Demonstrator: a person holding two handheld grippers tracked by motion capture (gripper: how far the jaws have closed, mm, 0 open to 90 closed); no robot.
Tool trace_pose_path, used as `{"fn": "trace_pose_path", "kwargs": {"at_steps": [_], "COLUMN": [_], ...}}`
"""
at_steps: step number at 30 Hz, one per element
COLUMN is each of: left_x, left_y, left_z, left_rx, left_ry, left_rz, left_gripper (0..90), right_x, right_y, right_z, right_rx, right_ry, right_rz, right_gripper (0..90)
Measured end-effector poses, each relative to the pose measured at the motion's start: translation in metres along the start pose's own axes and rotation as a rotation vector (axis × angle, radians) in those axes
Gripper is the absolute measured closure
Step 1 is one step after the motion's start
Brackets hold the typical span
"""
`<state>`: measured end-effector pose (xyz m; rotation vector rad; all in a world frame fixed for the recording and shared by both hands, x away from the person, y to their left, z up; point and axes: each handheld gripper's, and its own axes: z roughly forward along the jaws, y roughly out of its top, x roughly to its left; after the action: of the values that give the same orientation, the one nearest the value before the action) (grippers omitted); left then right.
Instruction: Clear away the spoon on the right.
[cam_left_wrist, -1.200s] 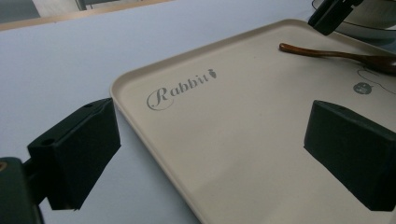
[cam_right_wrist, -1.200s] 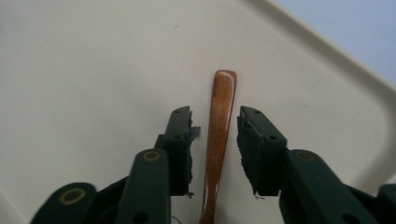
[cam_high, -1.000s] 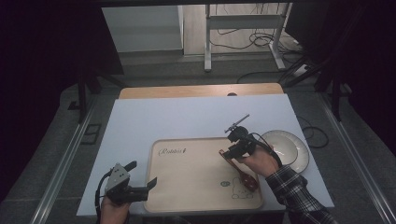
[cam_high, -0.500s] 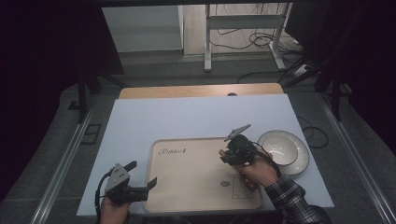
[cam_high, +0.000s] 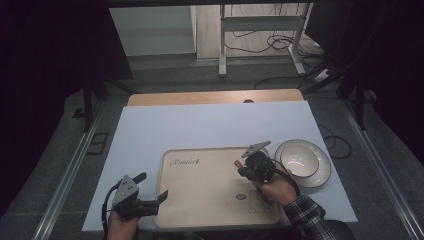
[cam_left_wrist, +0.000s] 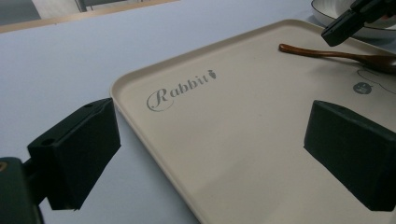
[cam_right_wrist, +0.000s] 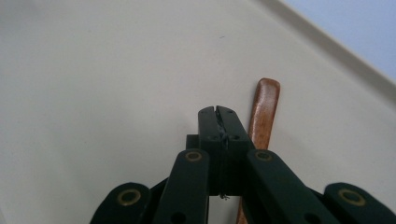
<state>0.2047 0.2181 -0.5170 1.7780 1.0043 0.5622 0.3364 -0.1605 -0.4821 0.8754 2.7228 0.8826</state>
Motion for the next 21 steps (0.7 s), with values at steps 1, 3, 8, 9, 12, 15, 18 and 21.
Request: {"fn": "trace_pose_path", "kwargs": {"at_steps": [1, 3, 8, 9, 12, 15, 18, 21], "left_x": [0.0, 0.0, 0.0, 0.0, 0.0, 0.0, 0.001, 0.001], "left_y": [0.0, 0.0, 0.0, 0.0, 0.0, 0.0, 0.0, 0.0], "left_z": [0.0, 0.0, 0.0, 0.0, 0.0, 0.0, 0.0, 0.0], "left_rx": [0.001, 0.001, -0.002, -0.002, -0.002, -0.003, -0.003, -0.003], "left_ry": [-0.001, -0.002, -0.003, -0.002, -0.002, -0.002, -0.002, -0.002], "left_rz": [0.001, 0.001, -0.001, 0.0, 0.0, 0.001, 0.0, 0.001], "left_gripper": [3.1, 3.1, 3.1, 3.1, 3.1, 3.1, 3.2, 3.2], "right_x": [0.0, 0.0, 0.001, 0.0, -0.001, -0.002, -0.005, -0.008], "right_y": [-0.001, -0.004, -0.01, -0.011, -0.013, -0.014, -0.016, -0.017], "right_z": [0.001, 0.002, 0.007, 0.008, 0.011, 0.014, 0.015, 0.014], "right_rx": [-0.006, -0.004, 0.008, 0.011, 0.024, 0.036, 0.047, 0.05], "right_ry": [-0.002, 0.0, 0.005, 0.008, 0.006, -0.007, -0.02, -0.027], "right_rz": [0.0, 0.004, -0.01, -0.016, -0.014, -0.02, -0.011, -0.002], "right_gripper": [89.8, 89.8, 89.7, 89.7, 89.6, 89.7, 89.7, 89.7]}}
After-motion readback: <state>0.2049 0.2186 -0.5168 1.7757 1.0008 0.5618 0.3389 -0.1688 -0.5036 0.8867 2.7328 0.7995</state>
